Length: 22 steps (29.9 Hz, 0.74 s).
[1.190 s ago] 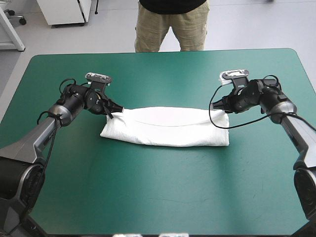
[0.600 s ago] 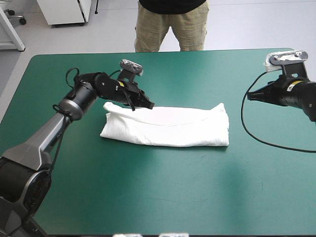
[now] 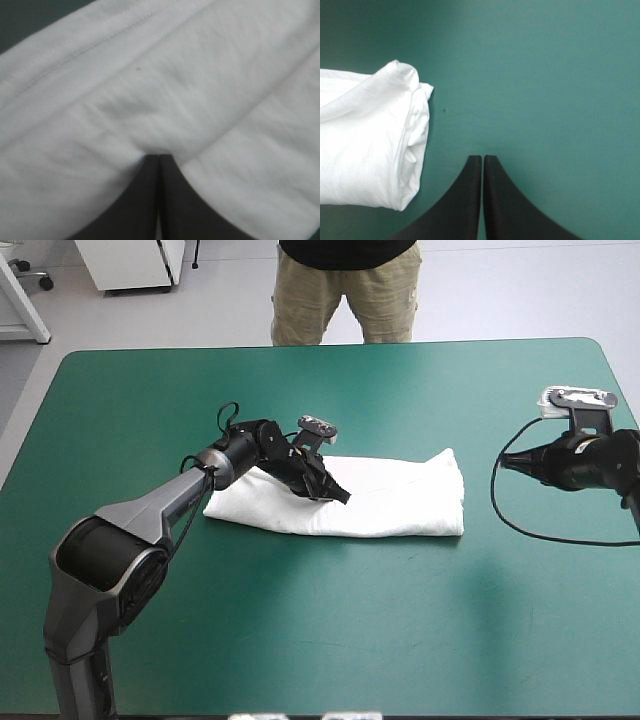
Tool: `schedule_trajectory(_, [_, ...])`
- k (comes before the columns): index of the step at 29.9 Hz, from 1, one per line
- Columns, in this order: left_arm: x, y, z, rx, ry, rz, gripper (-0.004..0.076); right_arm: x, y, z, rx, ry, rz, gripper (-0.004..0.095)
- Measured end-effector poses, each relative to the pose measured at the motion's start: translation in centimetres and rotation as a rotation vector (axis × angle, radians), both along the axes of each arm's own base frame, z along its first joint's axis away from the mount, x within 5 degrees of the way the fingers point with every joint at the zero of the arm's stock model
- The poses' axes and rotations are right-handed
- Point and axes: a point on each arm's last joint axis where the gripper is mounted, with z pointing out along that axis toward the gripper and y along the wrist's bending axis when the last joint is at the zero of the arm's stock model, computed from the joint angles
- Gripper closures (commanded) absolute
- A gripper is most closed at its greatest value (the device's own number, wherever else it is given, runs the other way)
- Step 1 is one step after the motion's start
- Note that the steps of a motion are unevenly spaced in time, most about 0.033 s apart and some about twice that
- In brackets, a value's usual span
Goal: Fold the cloth
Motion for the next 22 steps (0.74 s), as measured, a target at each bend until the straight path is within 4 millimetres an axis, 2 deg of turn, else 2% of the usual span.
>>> schedule_trajectory(3, [0.0,0.0,-0.1,-0.002,0.0,0.0,0.0733,0.6,-0.3,-0.8,0.099,0.015,0.032,0.0629])
schedule_trajectory(6, [0.0,0.0,-0.1,-0.002,0.001,0.0,0.0733,1.3,0.1,-1.6,0.173,0.035,0.112,0.0313])
schedule_trajectory(8, [0.0,0.0,-0.1,-0.002,0.002,-0.001,0.0733,1.8,0.5,-2.4,0.215,0.069,0.149,0.0168])
schedule_trajectory(10, [0.0,0.0,-0.1,-0.001,0.003,-0.001,0.0733,2.5,0.6,-3.6,0.252,0.108,0.16,0.0145])
schedule_trajectory(16, [0.1,-0.1,0.0,-0.002,0.003,-0.002,0.0733,4.8,0.8,-7.3,0.326,0.199,0.176,0.0235])
schedule_trajectory(22, [0.1,-0.1,0.0,-0.002,0.002,-0.002,0.0733,6.7,1.6,-11.3,0.369,0.29,0.209,0.025])
